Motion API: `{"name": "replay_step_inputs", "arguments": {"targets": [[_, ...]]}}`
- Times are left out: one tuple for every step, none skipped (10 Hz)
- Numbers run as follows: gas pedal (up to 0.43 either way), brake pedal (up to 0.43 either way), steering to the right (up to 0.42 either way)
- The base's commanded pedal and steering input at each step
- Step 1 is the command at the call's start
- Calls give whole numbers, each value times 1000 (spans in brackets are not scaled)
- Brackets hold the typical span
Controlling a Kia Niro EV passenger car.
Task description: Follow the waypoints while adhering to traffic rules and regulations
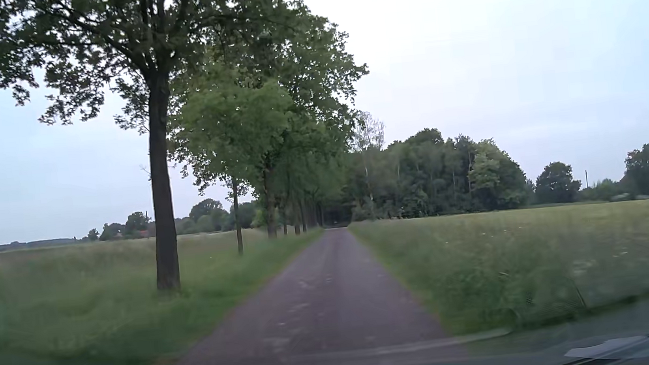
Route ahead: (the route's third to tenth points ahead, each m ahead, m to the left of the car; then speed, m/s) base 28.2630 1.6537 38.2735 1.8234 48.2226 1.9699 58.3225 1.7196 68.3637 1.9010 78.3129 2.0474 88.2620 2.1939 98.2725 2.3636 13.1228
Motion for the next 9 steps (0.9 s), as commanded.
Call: {"name": "replay_step_inputs", "arguments": {"targets": [[220,0,2],[220,0,2],[220,0,2],[220,0,2],[220,0,1],[220,0,-3],[220,0,-3],[220,0,-5],[209,0,-5]]}}
